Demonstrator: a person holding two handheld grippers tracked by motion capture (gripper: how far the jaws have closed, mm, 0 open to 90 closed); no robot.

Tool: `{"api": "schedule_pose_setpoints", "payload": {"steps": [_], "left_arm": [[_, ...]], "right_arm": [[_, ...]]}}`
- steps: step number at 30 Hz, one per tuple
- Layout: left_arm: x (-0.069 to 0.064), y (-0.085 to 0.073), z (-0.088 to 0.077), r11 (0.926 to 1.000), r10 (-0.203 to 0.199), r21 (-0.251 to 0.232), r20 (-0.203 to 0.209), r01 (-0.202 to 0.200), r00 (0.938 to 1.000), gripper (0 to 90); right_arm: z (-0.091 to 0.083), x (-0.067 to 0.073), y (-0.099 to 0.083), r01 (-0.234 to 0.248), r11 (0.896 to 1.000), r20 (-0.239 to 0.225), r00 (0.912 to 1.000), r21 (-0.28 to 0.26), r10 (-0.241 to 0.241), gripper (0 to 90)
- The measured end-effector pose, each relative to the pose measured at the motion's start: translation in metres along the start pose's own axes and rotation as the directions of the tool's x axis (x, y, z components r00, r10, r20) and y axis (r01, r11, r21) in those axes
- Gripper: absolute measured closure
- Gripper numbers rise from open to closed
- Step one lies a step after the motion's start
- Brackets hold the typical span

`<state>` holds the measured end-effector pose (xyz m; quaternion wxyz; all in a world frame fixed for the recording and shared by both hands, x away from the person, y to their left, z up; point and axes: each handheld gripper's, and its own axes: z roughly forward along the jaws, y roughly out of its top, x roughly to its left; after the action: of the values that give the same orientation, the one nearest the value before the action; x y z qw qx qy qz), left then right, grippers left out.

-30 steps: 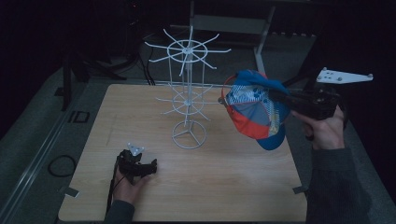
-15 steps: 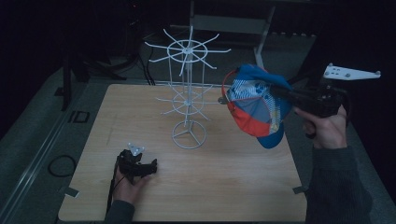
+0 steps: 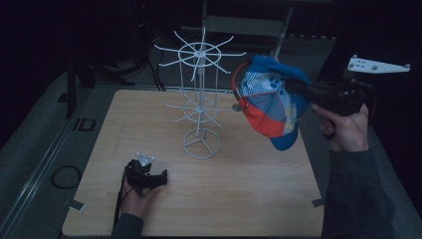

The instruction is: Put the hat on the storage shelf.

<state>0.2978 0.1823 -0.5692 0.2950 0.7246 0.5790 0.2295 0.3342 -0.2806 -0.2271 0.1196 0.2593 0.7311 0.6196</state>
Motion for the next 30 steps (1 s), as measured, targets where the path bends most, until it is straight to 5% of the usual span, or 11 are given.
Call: {"api": "schedule_pose_setpoints", "payload": {"steps": [8, 30], "left_arm": [[0.000, 0.000, 0.000, 1.0000, -0.001, -0.001, 0.000, 0.001, 1.0000, 5.4], [0.000, 0.000, 0.000, 1.0000, -0.001, -0.001, 0.000, 0.001, 1.0000, 5.4]], "right_arm": [[0.011, 0.000, 0.006, -0.009, 0.999, -0.018, 0.9998, -0.038, 0.008, 88.4], [0.060, -0.011, -0.028, -0.078, 0.997, -0.054, 0.9955, -0.009, 0.078, 88.2]]}}
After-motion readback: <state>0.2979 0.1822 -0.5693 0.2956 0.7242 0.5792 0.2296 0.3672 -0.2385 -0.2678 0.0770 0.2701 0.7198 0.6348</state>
